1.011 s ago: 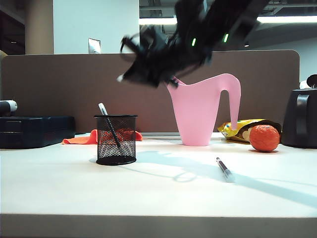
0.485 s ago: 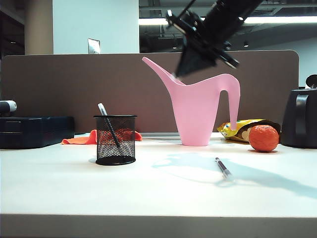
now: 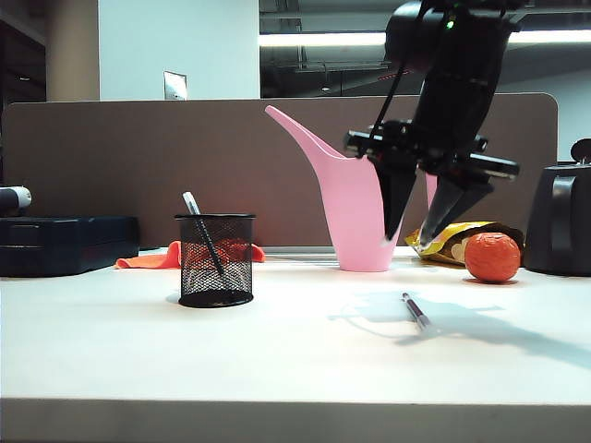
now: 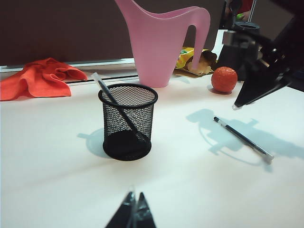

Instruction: Pick up a few water-based pens and put them in the pen basket.

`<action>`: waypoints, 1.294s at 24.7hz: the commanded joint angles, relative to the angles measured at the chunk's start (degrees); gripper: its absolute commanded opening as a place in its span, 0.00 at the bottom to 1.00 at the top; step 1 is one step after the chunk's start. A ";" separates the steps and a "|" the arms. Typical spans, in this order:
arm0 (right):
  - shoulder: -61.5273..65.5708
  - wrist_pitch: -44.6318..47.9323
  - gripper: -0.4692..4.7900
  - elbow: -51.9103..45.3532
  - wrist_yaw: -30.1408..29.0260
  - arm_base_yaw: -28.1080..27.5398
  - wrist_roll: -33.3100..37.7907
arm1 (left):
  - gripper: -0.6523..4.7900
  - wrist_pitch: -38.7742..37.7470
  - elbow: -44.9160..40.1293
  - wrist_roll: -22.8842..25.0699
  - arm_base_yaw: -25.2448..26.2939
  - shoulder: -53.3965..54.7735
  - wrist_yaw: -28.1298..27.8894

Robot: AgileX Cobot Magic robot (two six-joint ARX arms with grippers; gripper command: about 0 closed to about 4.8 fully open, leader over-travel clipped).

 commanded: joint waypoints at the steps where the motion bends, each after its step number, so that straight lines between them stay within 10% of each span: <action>1: 2.36 0.57 0.44 0.13 0.15 0.26 0.48 | 0.11 0.35 0.15 0.15 0.09 0.02 0.24; 11: 10.27 0.68 0.44 0.17 3.02 0.26 0.50 | 0.11 0.35 0.15 -0.04 0.09 0.04 0.28; 19: 12.63 0.20 0.08 0.17 2.71 0.26 0.46 | 0.11 0.35 0.15 -0.04 0.09 0.04 0.28; 32: 5.81 3.28 0.07 0.39 -6.10 0.26 -5.97 | 0.11 0.35 0.13 -0.04 0.09 0.02 0.26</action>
